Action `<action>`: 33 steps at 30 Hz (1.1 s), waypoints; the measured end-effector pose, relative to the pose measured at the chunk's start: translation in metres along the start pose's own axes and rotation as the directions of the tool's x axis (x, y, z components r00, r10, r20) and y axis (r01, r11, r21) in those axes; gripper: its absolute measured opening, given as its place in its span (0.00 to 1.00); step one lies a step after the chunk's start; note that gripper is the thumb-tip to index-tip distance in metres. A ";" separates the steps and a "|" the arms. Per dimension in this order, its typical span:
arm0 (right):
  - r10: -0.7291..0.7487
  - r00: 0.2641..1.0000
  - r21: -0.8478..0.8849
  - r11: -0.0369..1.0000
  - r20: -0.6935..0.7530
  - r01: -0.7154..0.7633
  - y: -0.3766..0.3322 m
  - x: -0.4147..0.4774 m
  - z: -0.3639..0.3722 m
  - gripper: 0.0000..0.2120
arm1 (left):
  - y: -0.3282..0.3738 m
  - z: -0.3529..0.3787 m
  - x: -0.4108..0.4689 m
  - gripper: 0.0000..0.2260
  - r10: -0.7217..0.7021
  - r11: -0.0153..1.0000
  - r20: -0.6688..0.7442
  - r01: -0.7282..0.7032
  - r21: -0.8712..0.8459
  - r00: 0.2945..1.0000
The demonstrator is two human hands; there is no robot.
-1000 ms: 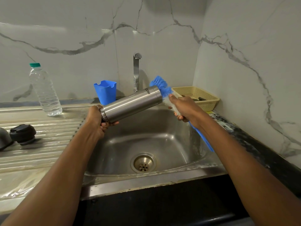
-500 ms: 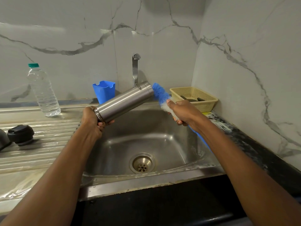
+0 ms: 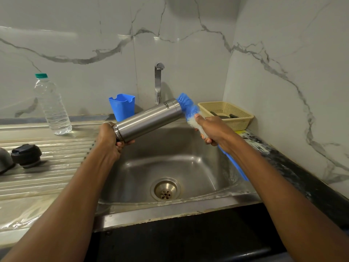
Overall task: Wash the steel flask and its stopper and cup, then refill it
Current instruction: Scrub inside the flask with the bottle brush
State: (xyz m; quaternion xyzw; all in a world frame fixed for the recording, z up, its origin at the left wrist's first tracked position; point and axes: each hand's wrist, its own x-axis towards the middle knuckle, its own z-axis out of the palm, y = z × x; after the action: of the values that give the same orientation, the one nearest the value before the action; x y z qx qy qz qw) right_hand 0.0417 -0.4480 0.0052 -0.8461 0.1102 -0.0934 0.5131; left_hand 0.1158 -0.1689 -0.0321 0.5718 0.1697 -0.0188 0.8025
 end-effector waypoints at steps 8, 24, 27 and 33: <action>-0.044 0.999 0.041 0.998 -0.031 0.045 -0.009 -0.002 0.002 0.26 | 0.002 0.000 -0.005 0.15 -0.017 1.000 -0.006 0.017 0.015 1.000; -0.135 0.989 -0.472 0.877 -0.055 0.093 0.008 0.000 -0.008 0.23 | 0.005 0.003 -0.018 0.11 0.101 0.990 -0.214 -0.078 0.116 0.972; -0.175 0.984 -0.677 0.727 -0.028 0.111 0.001 -0.002 0.001 0.17 | -0.002 0.001 -0.015 0.21 0.227 0.941 -0.286 -0.134 0.311 0.931; -0.273 0.961 -0.748 0.645 -0.035 0.156 -0.027 -0.023 0.004 0.18 | -0.003 0.007 -0.028 0.22 0.383 0.822 -0.262 -0.197 0.534 0.886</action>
State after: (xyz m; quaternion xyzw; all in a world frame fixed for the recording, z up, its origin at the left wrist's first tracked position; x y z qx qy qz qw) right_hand 0.0229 -0.4256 0.0263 -0.9787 0.0740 -0.1618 0.1028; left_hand 0.0903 -0.1815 -0.0248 0.7700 0.2118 0.1674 0.5781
